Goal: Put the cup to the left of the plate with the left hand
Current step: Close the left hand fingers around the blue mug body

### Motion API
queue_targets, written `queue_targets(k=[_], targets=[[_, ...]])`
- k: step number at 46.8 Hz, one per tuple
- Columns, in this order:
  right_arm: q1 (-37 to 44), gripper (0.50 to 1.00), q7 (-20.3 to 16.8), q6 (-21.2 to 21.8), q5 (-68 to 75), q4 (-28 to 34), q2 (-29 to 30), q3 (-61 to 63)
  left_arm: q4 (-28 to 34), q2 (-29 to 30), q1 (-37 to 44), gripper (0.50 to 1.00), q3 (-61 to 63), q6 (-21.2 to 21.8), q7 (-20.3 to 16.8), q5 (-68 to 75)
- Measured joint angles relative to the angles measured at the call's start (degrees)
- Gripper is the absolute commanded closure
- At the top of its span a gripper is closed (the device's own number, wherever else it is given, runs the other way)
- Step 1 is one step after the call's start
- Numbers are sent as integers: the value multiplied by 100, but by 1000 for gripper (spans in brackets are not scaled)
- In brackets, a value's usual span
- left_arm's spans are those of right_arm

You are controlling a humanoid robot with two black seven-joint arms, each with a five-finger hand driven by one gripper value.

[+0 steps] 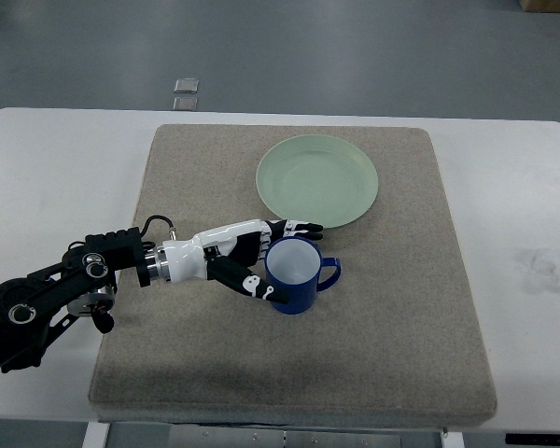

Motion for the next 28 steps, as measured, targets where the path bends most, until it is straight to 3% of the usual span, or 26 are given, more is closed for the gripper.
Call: queue_targets(k=[12,16,28], targets=[[0,568,0,1,0,0,0,0,2,-22,0,561,-5,0,0,74],[0,568,0,1,0,0,0,0,2,-25,0,596,-6,0,0,75],[0,568,0,1,0,0,0,0,0,-26,0,596,-6,0,0,75]])
